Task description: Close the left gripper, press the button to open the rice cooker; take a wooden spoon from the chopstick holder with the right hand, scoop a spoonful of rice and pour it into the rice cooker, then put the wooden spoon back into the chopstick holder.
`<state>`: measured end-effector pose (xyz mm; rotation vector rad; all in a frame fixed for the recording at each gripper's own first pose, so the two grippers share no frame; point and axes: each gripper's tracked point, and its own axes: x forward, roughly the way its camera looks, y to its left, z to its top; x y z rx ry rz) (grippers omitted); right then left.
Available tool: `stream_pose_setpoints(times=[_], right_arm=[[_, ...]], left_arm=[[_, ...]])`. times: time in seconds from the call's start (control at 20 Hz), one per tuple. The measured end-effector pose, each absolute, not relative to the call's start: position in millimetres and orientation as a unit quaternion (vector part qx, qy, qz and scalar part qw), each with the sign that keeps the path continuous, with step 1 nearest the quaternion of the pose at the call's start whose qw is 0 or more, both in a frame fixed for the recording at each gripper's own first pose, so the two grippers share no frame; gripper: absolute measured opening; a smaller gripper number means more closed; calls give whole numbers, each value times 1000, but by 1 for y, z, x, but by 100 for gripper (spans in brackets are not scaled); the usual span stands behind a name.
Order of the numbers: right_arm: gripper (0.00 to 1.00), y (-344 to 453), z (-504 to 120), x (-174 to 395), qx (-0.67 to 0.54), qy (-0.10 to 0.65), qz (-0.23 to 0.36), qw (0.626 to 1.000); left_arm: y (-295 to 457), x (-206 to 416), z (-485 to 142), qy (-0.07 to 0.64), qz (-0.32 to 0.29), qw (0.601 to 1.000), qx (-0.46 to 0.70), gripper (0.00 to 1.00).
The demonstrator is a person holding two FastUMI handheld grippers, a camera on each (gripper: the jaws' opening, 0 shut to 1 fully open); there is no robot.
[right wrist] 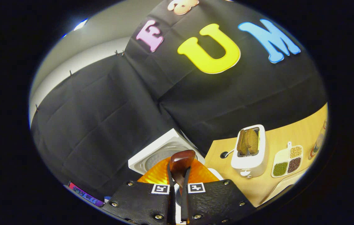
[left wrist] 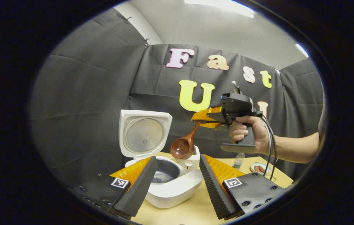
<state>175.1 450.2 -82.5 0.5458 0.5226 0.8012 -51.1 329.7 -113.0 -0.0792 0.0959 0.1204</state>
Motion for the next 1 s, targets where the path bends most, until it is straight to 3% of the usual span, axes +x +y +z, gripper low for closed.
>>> stream_pose_setpoints(times=[1.0], right_arm=[[7,162,-69,168,349,194,228,888]], left_arm=[[167,5,-102,59,-41,997,-23,95]])
